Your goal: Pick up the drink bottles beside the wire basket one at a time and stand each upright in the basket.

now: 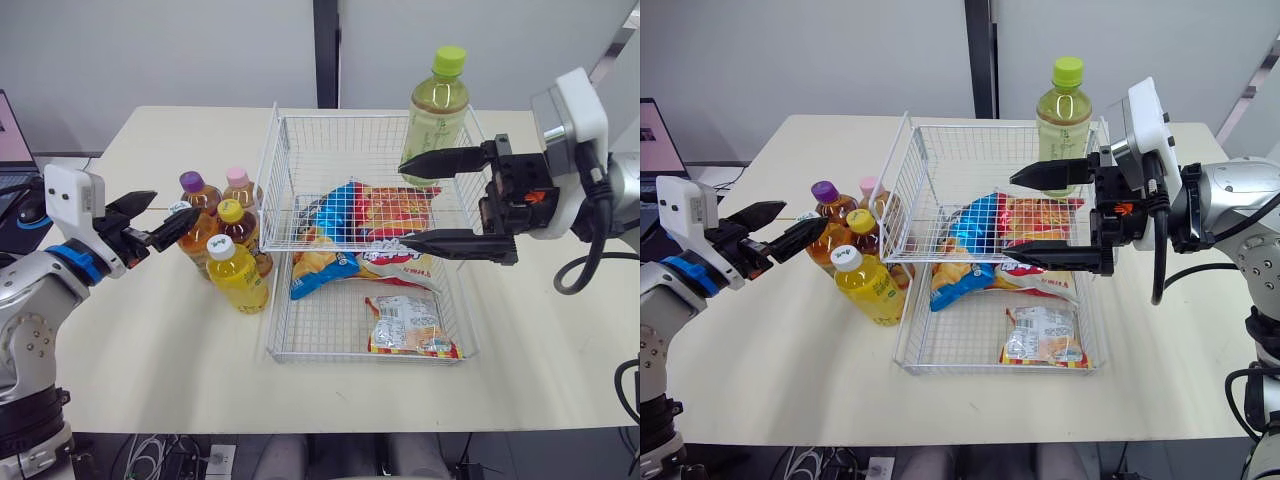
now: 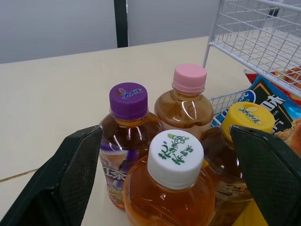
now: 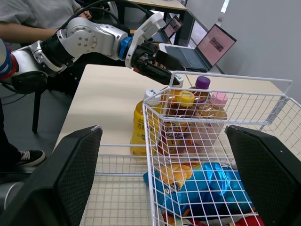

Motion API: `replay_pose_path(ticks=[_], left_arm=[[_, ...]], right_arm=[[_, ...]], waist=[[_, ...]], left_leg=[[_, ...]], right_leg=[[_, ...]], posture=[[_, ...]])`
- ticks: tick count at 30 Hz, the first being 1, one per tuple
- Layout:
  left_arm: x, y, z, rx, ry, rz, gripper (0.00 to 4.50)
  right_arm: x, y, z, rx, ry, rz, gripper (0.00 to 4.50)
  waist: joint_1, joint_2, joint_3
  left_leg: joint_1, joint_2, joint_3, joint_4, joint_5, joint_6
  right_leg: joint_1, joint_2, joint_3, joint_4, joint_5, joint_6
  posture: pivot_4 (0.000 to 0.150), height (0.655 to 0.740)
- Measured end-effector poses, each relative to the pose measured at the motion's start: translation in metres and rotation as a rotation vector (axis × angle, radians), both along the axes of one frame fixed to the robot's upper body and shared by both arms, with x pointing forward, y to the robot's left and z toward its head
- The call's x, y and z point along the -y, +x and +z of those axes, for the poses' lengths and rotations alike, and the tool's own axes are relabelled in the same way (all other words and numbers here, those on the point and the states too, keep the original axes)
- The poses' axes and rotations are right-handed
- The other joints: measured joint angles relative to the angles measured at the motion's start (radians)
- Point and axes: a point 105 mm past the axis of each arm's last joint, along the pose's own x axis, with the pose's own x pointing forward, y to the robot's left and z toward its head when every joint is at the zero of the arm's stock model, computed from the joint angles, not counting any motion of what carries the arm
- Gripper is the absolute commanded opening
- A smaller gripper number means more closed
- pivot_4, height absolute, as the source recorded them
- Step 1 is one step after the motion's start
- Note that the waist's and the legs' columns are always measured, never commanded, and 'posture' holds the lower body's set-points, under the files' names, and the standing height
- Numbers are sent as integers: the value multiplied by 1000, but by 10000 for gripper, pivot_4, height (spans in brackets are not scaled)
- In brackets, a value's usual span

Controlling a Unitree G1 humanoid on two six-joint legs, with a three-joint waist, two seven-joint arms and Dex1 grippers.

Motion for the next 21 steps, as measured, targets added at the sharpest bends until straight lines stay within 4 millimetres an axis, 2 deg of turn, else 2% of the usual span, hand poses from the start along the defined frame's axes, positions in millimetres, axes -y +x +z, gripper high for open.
replay_pose_path(ticks=[15, 18, 21], left_arm=[[7, 8, -8, -10, 8, -31, 44713], [8, 9, -8, -4, 13, -31, 38690], [8, 9, -8, -3, 13, -31, 29211]], right_arm=[[-2, 1, 0, -7, 2, -13, 45000], [-2, 0, 0, -4, 3, -12, 45000], [-2, 0, 0, -4, 2, -12, 45000]], waist=[[1, 0, 0], [1, 0, 0], [1, 0, 0]], left_leg=[[0, 0, 0, 0, 0, 0], [0, 0, 0, 0, 0, 0], [0, 0, 0, 0, 0, 0]], right_leg=[[0, 0, 0, 0, 0, 0], [0, 0, 0, 0, 0, 0], [0, 0, 0, 0, 0, 0]], posture=[[1500, 7400], [1500, 7400], [1500, 7400]])
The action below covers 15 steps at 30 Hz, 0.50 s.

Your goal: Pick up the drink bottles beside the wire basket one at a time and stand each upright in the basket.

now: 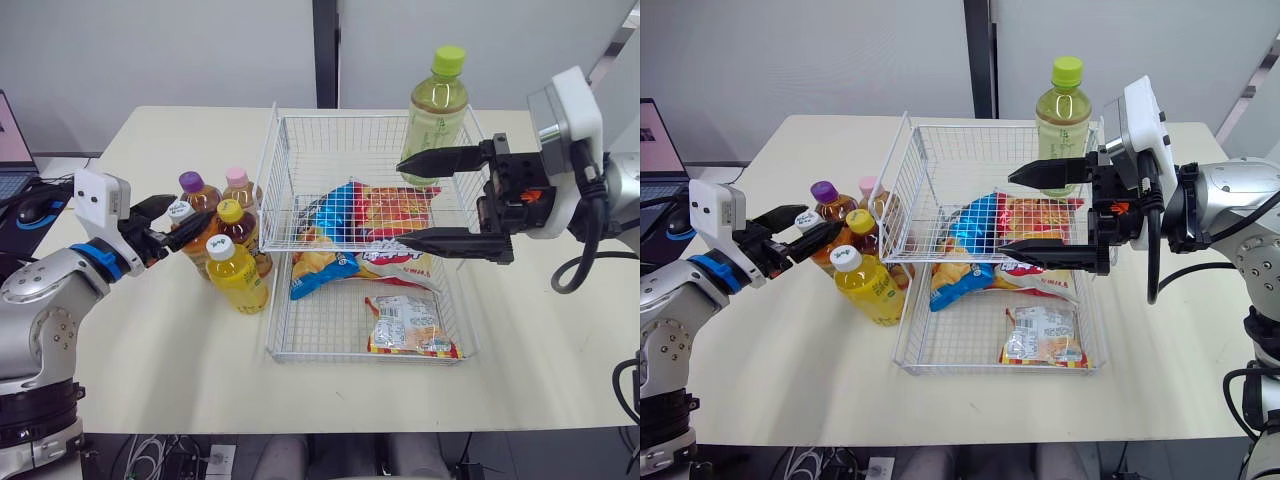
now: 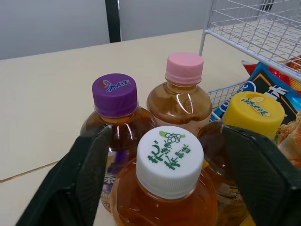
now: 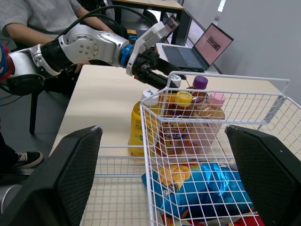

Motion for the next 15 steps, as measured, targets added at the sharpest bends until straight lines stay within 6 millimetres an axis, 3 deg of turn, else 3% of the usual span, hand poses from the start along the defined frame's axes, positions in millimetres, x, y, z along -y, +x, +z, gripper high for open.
replay_pose_path(ticks=[5, 15], left_arm=[[0, 0, 0, 1, 0, -1, 13560], [-4, -12, 1, -21, -41, -33, 13668]], right_arm=[[0, 0, 0, 1, 1, 0, 45000], [7, -1, 8, 30, 10, -20, 45000]], waist=[[0, 0, 0], [0, 0, 0]], left_leg=[[0, 0, 0, 0, 0, 0], [0, 0, 0, 0, 0, 0]], right_leg=[[0, 0, 0, 0, 0, 0], [0, 0, 0, -1, 0, 0]], posture=[[1500, 7400], [1500, 7400]])
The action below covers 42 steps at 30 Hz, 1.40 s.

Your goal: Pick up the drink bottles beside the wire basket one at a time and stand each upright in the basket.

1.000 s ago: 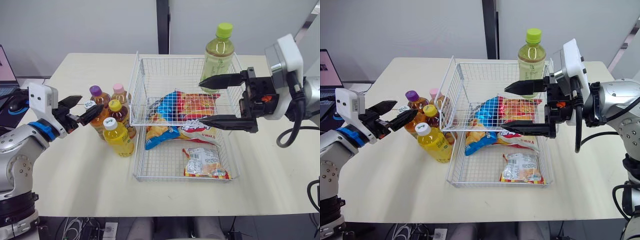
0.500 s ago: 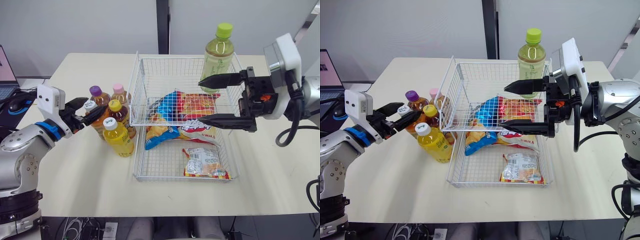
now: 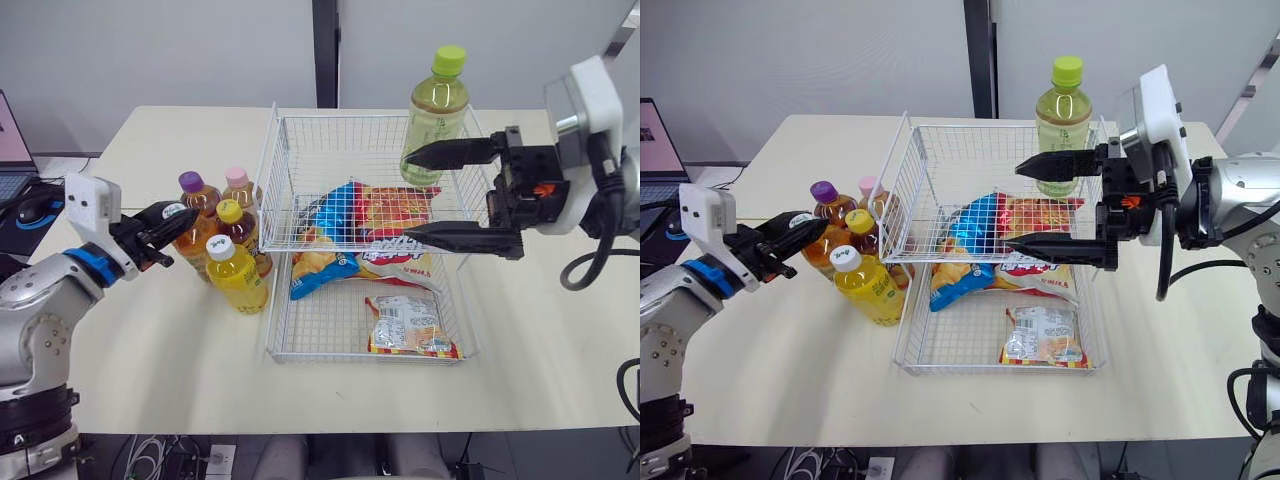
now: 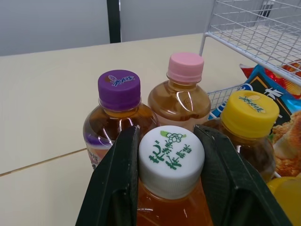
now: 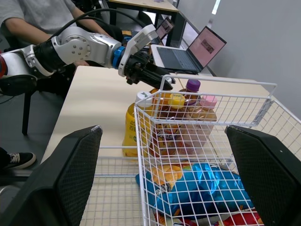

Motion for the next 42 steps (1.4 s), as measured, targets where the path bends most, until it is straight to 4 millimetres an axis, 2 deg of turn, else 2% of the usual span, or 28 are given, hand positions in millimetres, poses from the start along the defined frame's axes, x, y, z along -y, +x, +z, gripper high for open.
replay_pose_path(ticks=[3, 8, 13, 16, 18, 20, 24, 28, 32, 35, 39, 42], left_arm=[[0, -8, 14, 5, 10, -30, 13668], [-13, -26, 53, 30, 66, -31, 13668], [-21, -43, 100, 49, 148, -55, 13668], [-26, -47, 139, 93, 159, -58, 13668], [-21, -51, 167, 152, 172, -78, 13668], [-9, -49, 188, 200, 163, -145, 13668], [25, -38, 217, 258, 145, -311, 13668], [66, -21, 234, 260, 155, -468, 13668], [94, -4, 237, 214, 166, -563, 13668], [123, 9, 236, 196, 169, -659, 13668], [150, 20, 228, 185, 198, -741, 13668], [171, 32, 218, 182, 207, -786, 13668]], right_arm=[[0, 0, 0, -1, 0, 1, 45000], [1, 0, -2, -14, 6, 2, 45000], [2, -1, -2, -16, 5, 10, 45000], [2, -1, -2, -16, 5, 13, 45000], [1, 0, -2, -19, 9, 12, 45000], [2, 3, -3, -21, 8, 2, 45000], [4, 4, -3, -19, 6, -17, 45000], [12, 7, 3, 11, 18, -82, 45000], [25, 6, 11, 44, 23, -164, 45000], [38, 5, 13, 39, 39, -240, 45000], [44, -2, 21, 68, 62, -279, 45000], [49, -3, 20, 68, 64, -323, 45000]], waist=[[0, 0, 0], [-2, 0, 0], [-3, 0, 0], [-1, -1, 1], [0, -1, 1], [4, -1, 1], [4, -1, 1], [-3, -1, 1], [-9, -1, 1], [-8, -1, 1], [-15, -1, 1], [-12, -1, 1]], left_leg=[[0, 0, -1, 0, 0, 0], [0, 0, 0, 0, 0, 0], [0, 0, 0, -1, 0, 0], [0, 1, -1, -1, 0, 0], [0, 1, -1, -1, 0, 0], [-1, 0, -1, 0, 0, 0], [-2, 0, -1, 1, 0, 0], [-3, 0, 2, 1, 0, 0], [-4, 1, 2, 1, 0, 0], [-5, 1, 3, 1, 0, 0], [-5, 1, 1, 1, 0, 0], [-5, 1, 0, 2, 0, 0]], right_leg=[[0, 0, 0, 0, 0, 0], [0, 0, 0, 0, 0, 0], [0, 5, 0, 0, 0, 0], [0, 7, 0, 0, 0, 0], [0, 7, 0, -1, 0, 0], [1, 8, -1, 0, 0, 0], [0, 9, -2, 1, 0, 0], [-1, 9, -1, 1, 0, 0], [-3, 9, 0, 1, 0, 0], [-3, 9, 0, 1, 0, 0], [-3, 9, 1, 1, 0, 0], [-3, 9, 1, 1, 0, 0]], posture=[[1500, 7400], [1500, 7400], [1500, 7400], [1500, 7400], [1500, 7400], [1500, 7400], [1500, 7400], [1500, 7400], [1500, 7400], [1500, 7400], [1500, 7400], [1500, 7400]])
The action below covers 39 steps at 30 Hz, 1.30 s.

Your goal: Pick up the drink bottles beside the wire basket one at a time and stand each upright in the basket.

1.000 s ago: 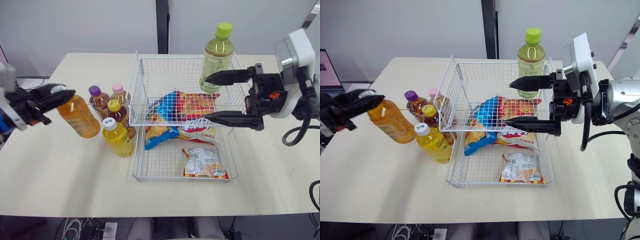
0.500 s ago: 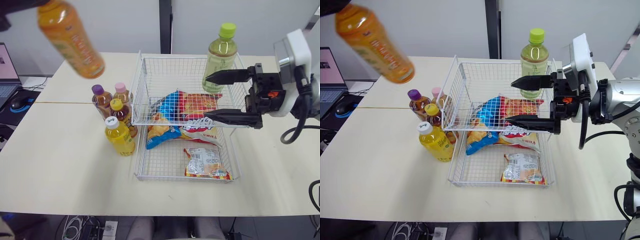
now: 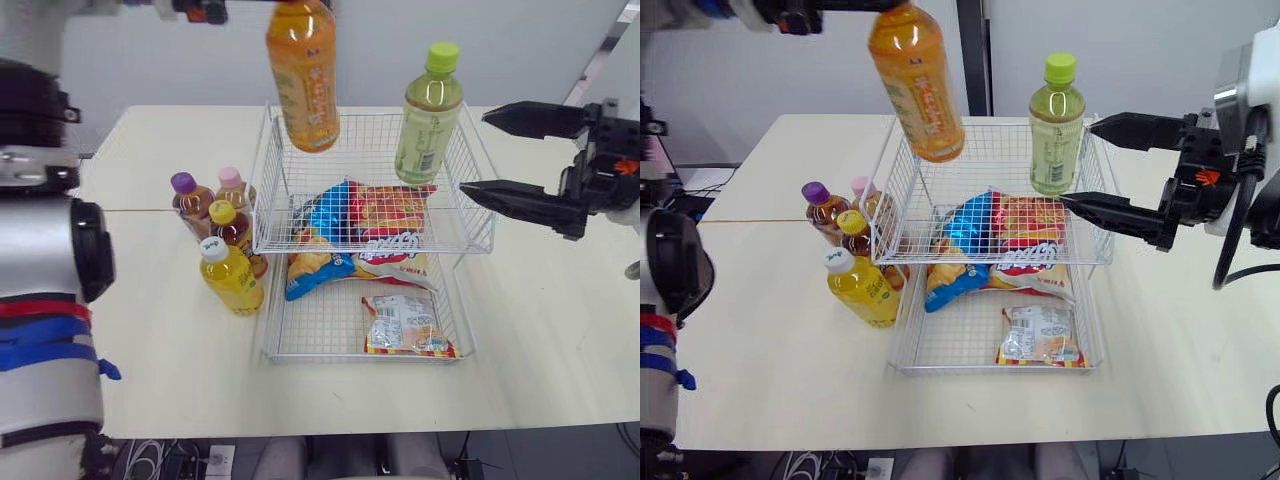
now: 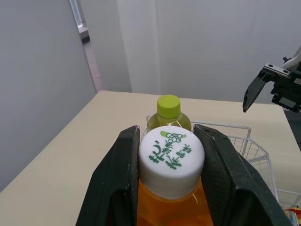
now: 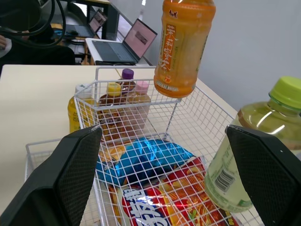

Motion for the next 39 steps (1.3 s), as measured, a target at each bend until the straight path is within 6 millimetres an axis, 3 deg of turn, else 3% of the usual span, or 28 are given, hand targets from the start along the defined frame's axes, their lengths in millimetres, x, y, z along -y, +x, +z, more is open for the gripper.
replay_pose_path(ticks=[4, 8, 14, 26, 32, 36, 39], left_arm=[[28, 12, -13, -10, 8, -50, 13668], [42, 27, -31, -30, 16, -43, 13668], [42, 49, -51, -101, -8, 19, 13668], [54, 57, -53, -72, -46, 21, 13668], [56, 53, -55, -132, -55, -26, 32307], [56, 44, -41, -130, -53, -58, 44695], [50, 42, -33, -106, -54, -48, 44917]], right_arm=[[3, -1, 2, 8, 15, -24, 45000], [5, -2, 3, 5, 22, -38, 45000], [7, -2, 3, -2, 27, -50, 45000], [10, -3, 6, 12, 24, -74, 45000], [11, -2, 2, -4, 23, -80, 45000], [11, -2, 2, -3, 23, -82, 45000], [10, -3, 2, 3, 17, -79, 45000]], waist=[[2, 0, 0], [0, 0, 0], [0, 0, 0], [9, 0, 0], [7, 0, 0], [7, 0, 0], [7, 0, 0]], left_leg=[[0, -1, 0, 0, 0, 0], [0, 0, 0, 0, 0, 0], [0, -1, 0, 0, 0, 0], [0, -1, -1, 1, 0, 0], [0, -1, 0, 1, 0, 0], [0, -1, -1, 1, 0, 0], [0, -1, -1, 0, 0, 0]], right_leg=[[0, -1, 0, 0, 0, 0], [0, -1, 0, 0, 0, 0], [0, -1, 0, 0, 0, 0], [1, -1, -1, 0, 0, 0], [1, -1, -1, 0, 0, 0], [1, 0, -1, 0, 0, 0], [1, 0, -1, 0, 0, 0]], posture=[[1500, 7400], [1500, 7400], [1500, 7400], [1500, 7400], [1500, 7400], [1500, 7400], [1500, 7400]])
